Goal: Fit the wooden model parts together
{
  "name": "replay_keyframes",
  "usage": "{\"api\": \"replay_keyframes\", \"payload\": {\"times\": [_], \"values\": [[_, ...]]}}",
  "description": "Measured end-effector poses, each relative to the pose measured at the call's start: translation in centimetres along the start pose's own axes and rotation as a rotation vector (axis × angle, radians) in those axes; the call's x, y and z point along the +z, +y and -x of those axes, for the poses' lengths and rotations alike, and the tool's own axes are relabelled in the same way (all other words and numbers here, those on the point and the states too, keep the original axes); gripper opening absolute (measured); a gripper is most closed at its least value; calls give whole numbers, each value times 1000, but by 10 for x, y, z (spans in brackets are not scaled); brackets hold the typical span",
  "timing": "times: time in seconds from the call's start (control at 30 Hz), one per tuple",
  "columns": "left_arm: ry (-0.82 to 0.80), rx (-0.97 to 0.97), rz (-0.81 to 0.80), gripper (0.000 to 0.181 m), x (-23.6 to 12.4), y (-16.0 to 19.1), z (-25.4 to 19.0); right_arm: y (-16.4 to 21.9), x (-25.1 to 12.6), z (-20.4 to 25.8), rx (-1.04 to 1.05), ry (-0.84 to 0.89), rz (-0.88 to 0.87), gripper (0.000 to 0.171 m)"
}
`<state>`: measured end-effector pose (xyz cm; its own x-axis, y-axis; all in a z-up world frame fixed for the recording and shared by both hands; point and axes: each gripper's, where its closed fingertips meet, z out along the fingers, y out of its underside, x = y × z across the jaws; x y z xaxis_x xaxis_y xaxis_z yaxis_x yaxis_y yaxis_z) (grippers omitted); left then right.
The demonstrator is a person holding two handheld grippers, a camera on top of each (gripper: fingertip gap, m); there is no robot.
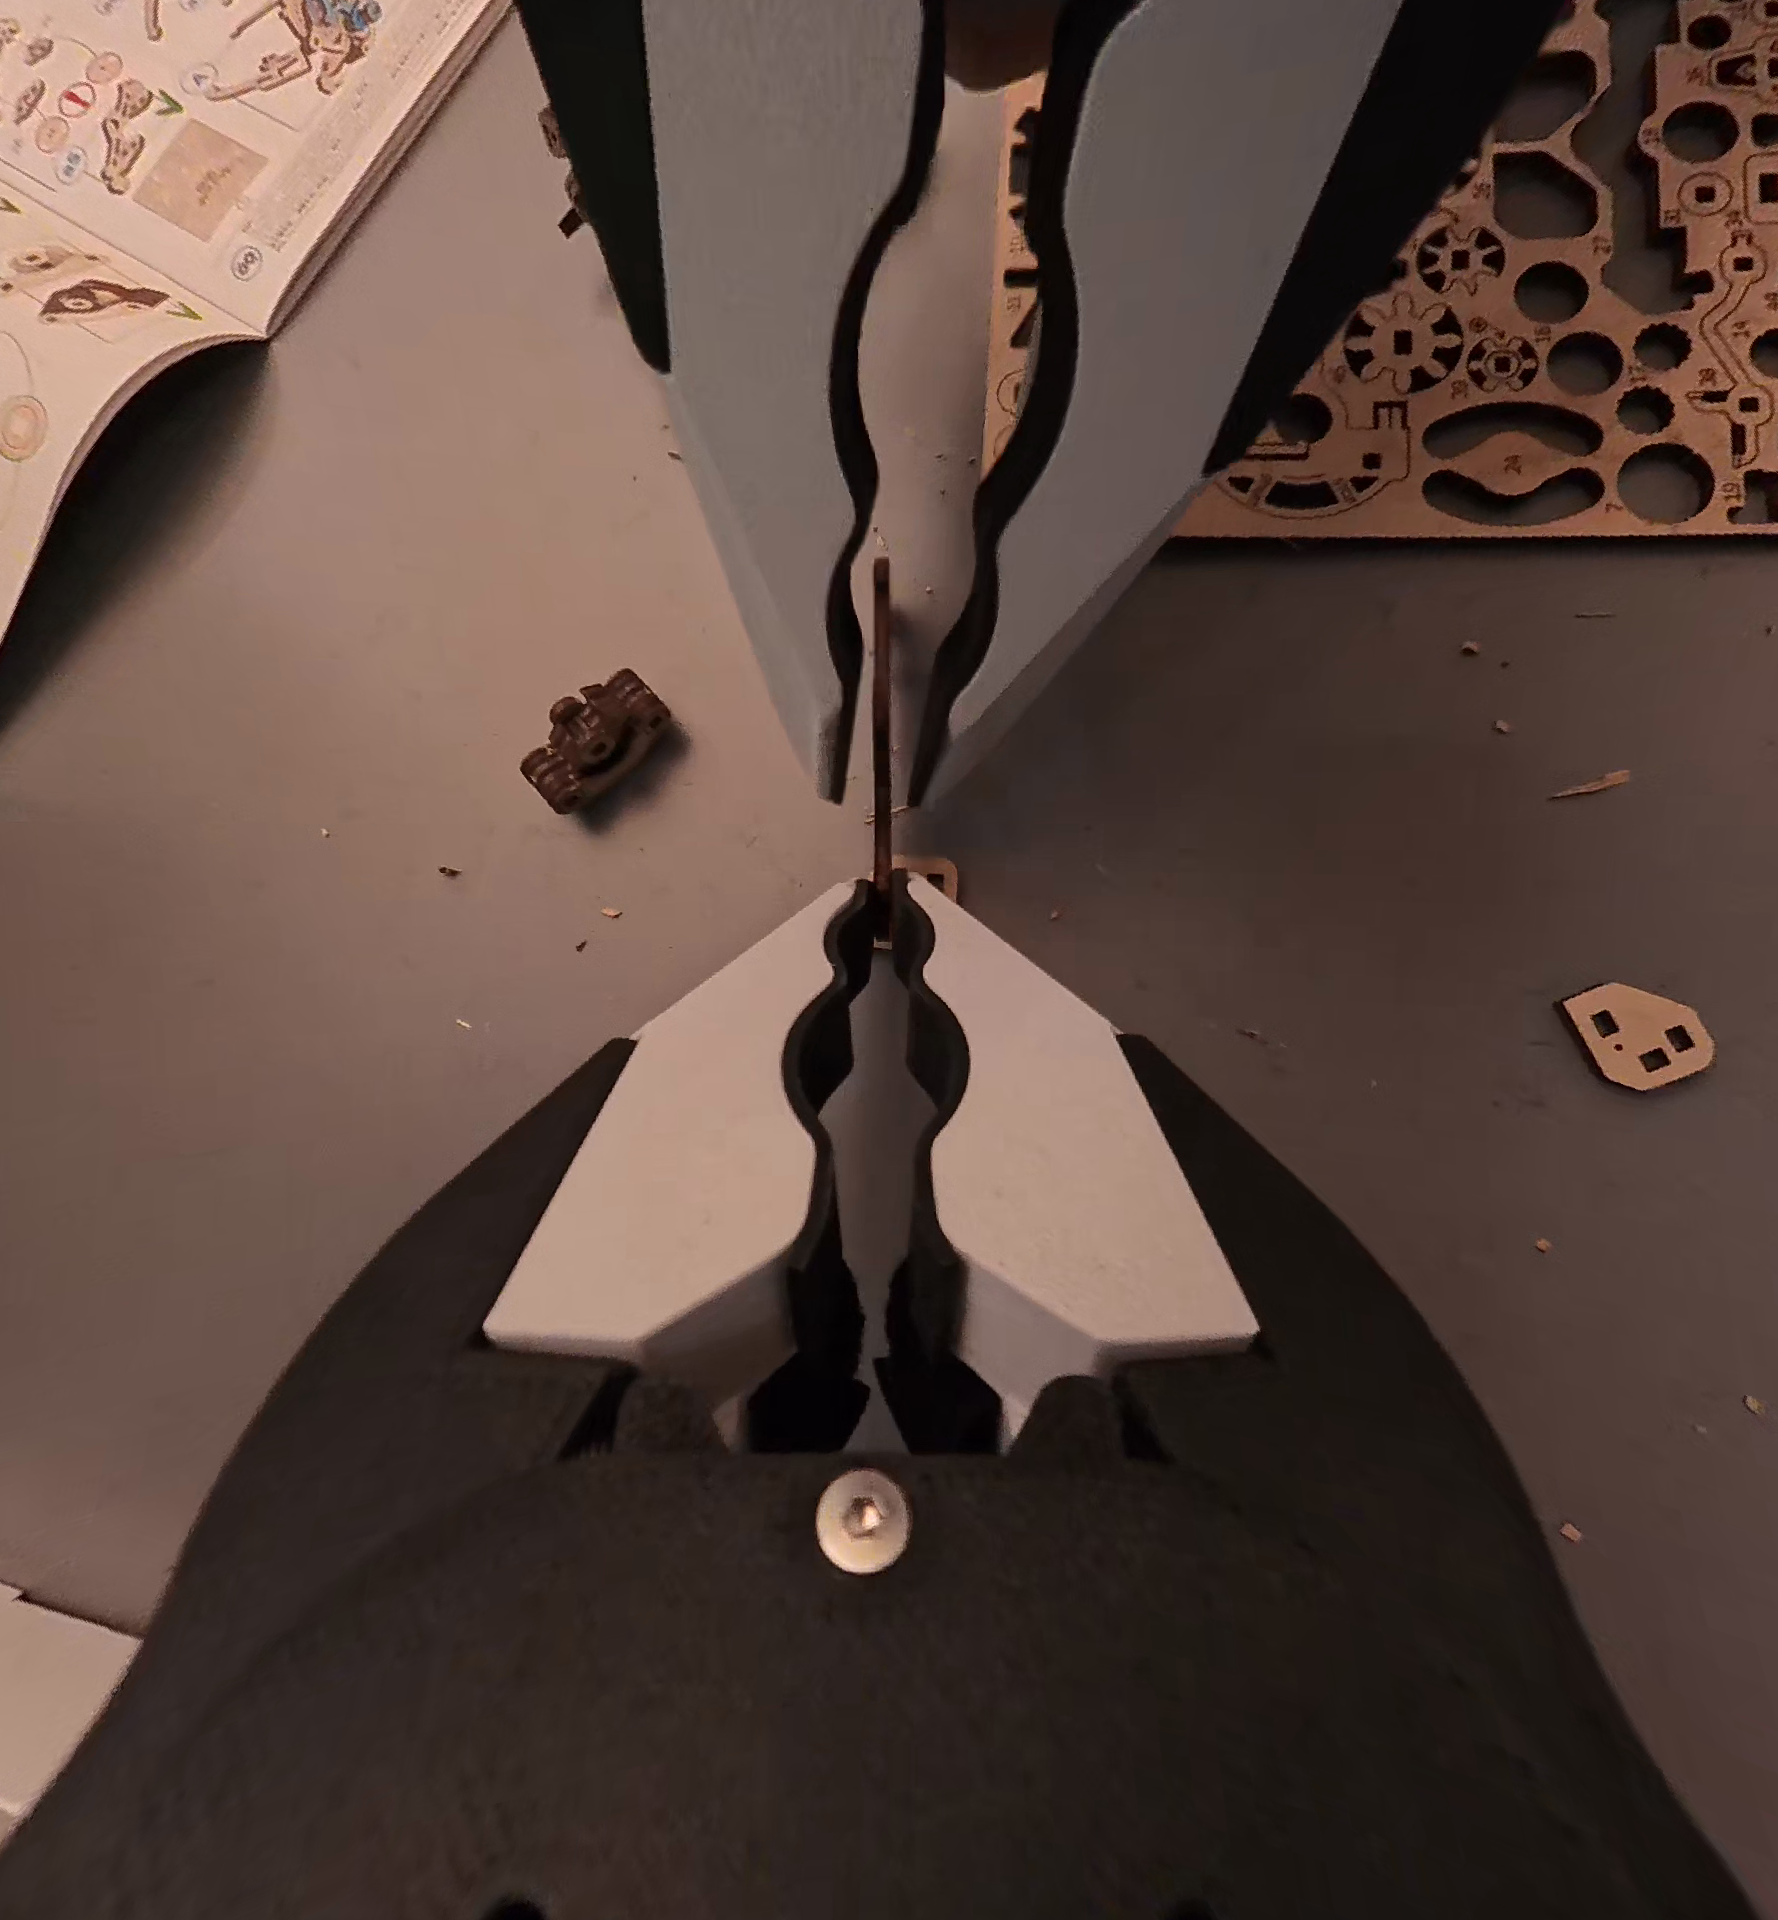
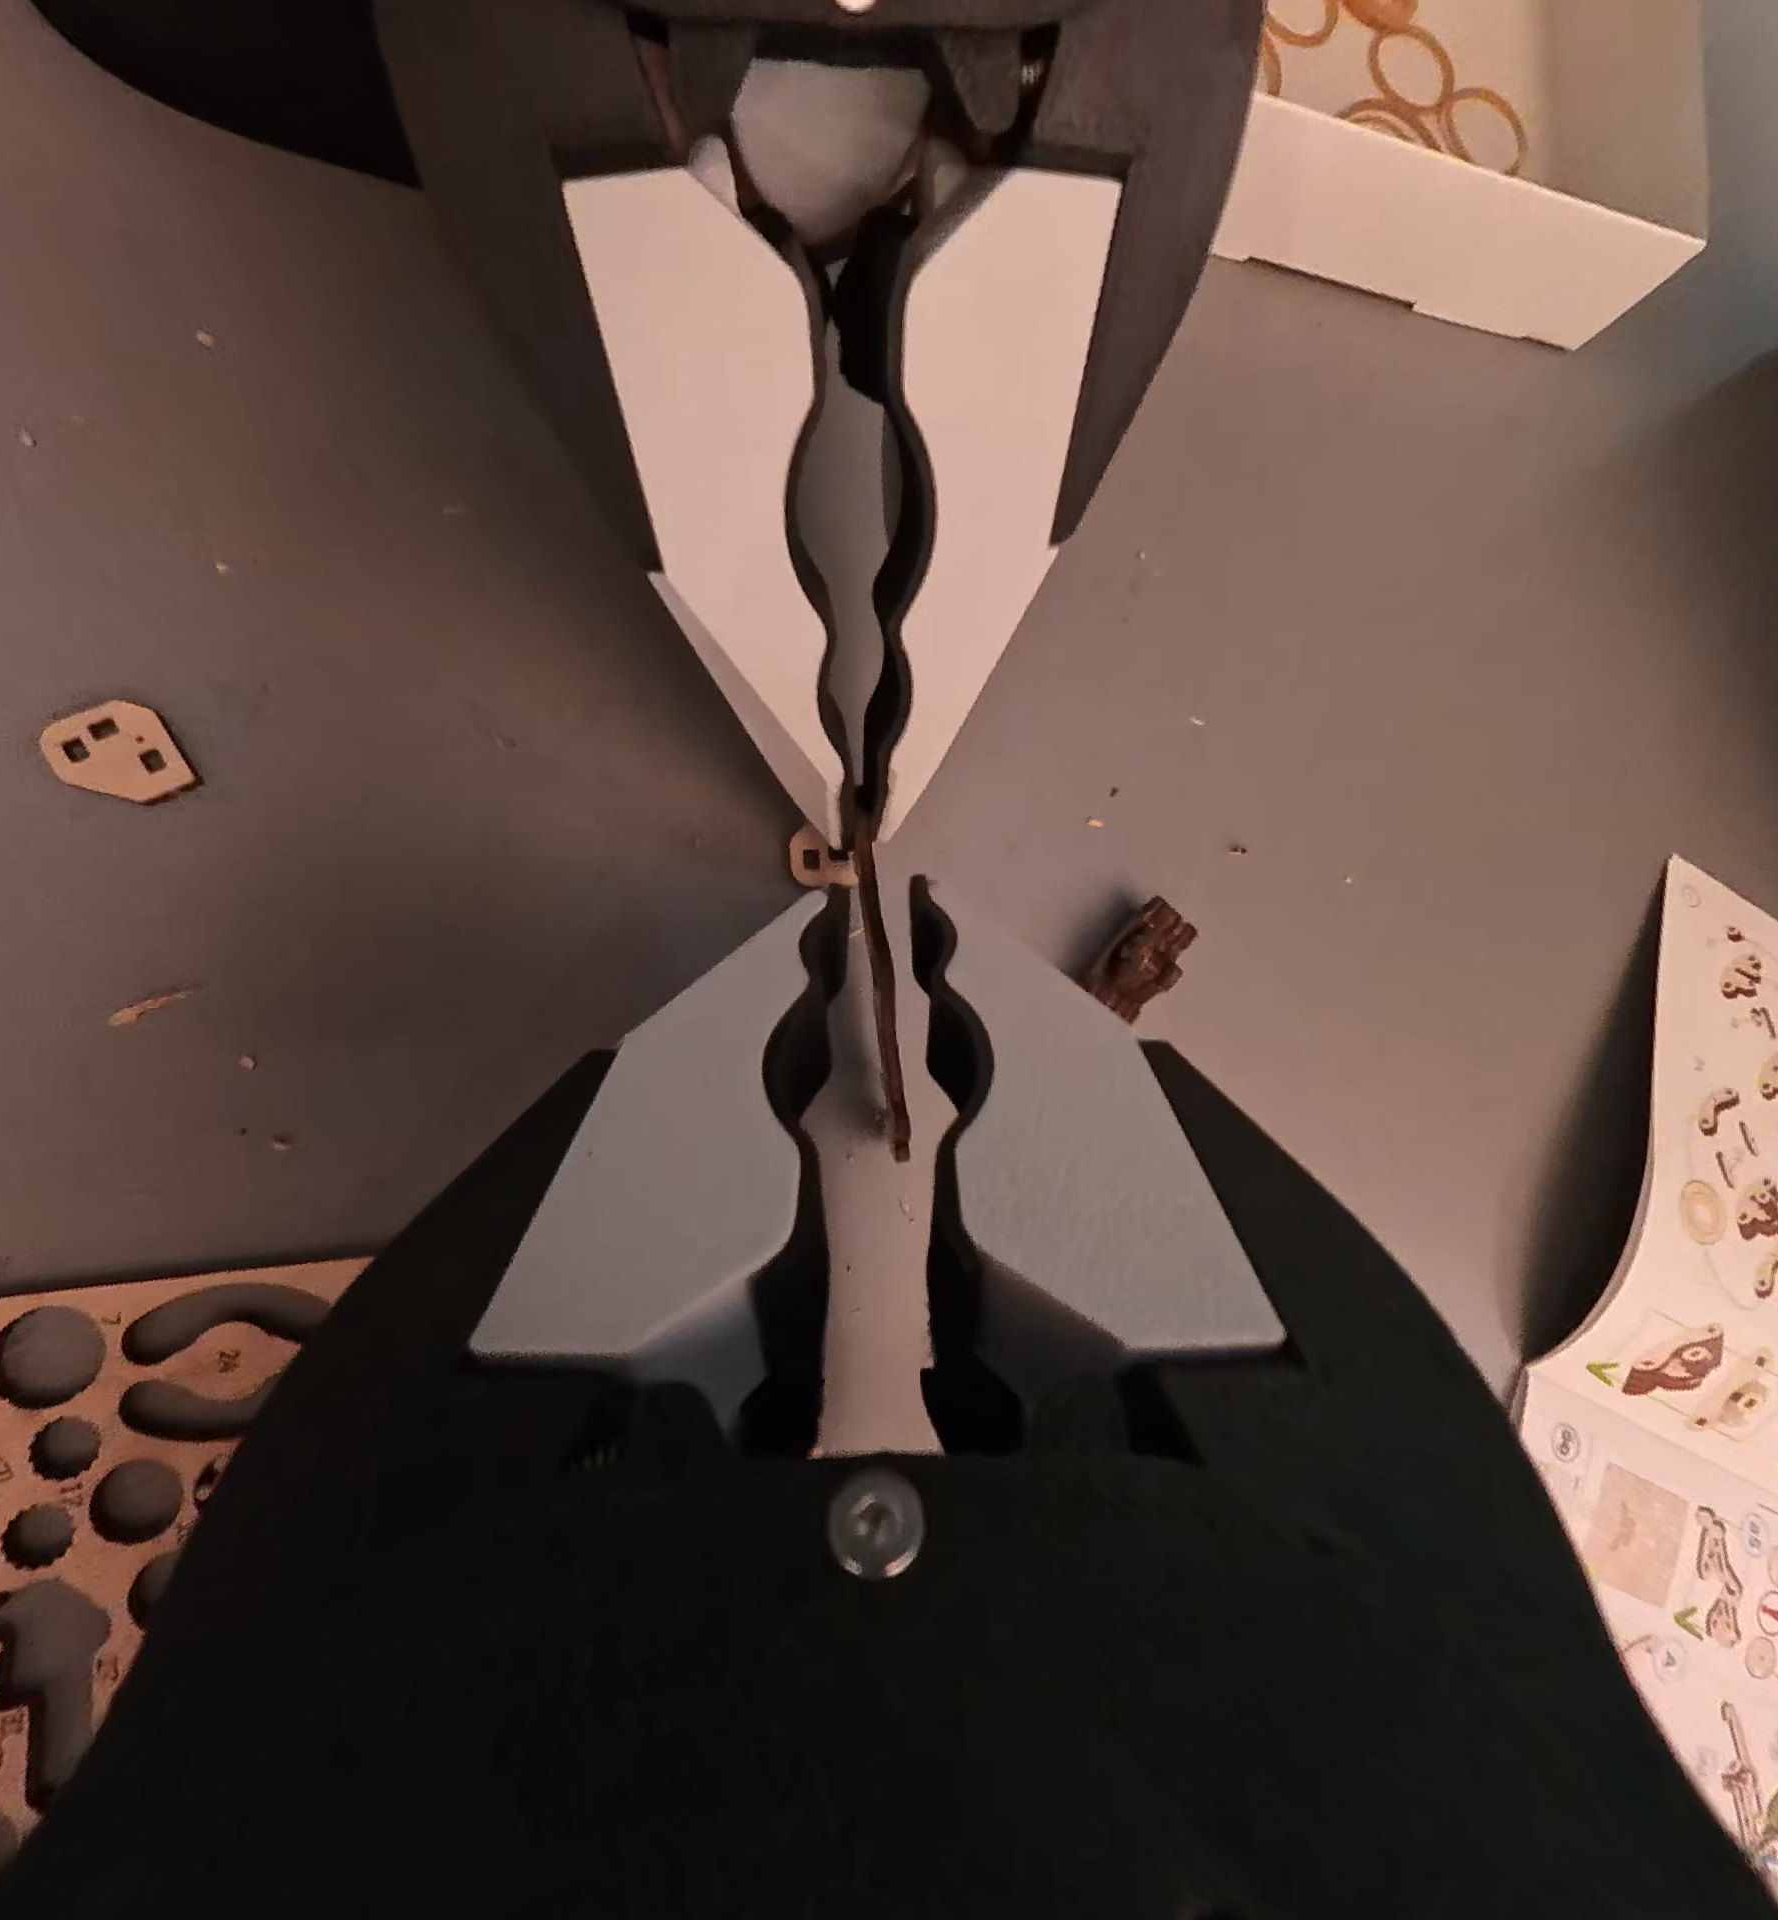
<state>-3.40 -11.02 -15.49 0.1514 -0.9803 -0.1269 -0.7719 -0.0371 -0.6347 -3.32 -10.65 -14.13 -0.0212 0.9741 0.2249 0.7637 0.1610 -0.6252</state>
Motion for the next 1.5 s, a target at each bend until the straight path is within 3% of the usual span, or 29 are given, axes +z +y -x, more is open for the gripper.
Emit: {"api": "replay_keyframes", "payload": {"times": [0.53,0.63,0.8,1.1,1.5], "values": [[6,-16,-11,2,-1,1,0,-3,11,4,1,-25,40,2],[4,-66,-9,13,-10,5,4,-3,10,3,-2,-21,51,2],[16,-109,-81,11,-22,-1,7,-2,10,3,0,-20,57,2],[24,-59,-32,3,-2,1,0,-1,9,3,4,-23,57,2],[46,-82,-37,1,-1,1,-2,-1,8,4,7,-9,35,2]]}}
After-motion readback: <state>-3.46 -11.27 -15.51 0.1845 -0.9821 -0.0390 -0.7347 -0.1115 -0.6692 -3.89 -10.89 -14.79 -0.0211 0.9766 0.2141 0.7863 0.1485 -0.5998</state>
